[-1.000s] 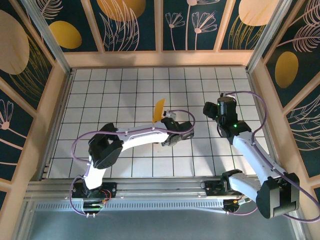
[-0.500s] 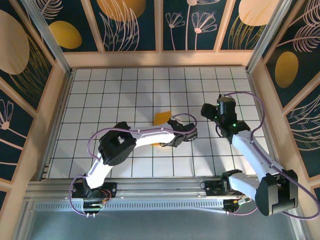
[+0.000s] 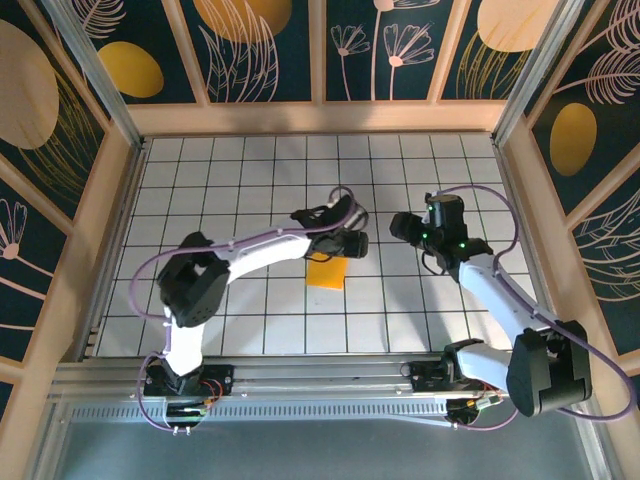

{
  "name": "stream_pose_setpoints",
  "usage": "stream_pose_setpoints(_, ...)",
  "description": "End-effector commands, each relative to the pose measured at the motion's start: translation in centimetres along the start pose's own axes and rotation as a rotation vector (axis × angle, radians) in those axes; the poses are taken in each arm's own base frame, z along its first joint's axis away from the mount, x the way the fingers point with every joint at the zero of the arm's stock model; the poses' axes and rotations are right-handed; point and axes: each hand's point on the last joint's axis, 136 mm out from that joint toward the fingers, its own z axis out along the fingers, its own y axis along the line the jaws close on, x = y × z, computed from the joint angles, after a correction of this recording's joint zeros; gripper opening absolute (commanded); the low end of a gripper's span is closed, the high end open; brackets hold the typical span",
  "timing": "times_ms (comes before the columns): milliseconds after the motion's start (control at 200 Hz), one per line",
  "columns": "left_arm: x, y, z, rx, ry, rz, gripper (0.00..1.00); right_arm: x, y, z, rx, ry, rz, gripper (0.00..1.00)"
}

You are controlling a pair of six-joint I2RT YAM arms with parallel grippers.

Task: Fold a paper plane with a square sheet of paper (fold left side to right side)
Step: Turn over the paper at the center of the table, then third fold the triangle at the center of the table.

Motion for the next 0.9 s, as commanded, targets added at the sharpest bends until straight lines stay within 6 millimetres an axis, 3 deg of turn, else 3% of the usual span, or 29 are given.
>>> stream_pose_setpoints(0,-2.1,-0.1,-2.3,0.173,-0.05,-0.071,0.59,1.5,2.7,1.0,-0.167,0.087,0.088,0.54)
stream_pose_setpoints(275,-3.8,7.7,-5.4,0.251,-0.185,-0.323,0.61,8.3,7.3,5.5,-0.281,0.321,0.097,0.17)
stream_pose_setpoints(390,-2.4,10.6,-5.1,0.173,-0.199,-0.361,0.62,10.5,8.5,7.4,-0.282,0.381,0.08,0.08)
stream_pose_setpoints(575,-1.0,11.8,-4.3,0.13,-0.176,-0.367,0.63,12.3,8.3,9.7,-0.23,0.427,0.051,0.03)
stream_pose_setpoints(896,-0.3,12.1,-3.2,0.115,-0.139,-0.357,0.64,12.9,7.8,10.8,-0.21,0.447,0.035,0.02)
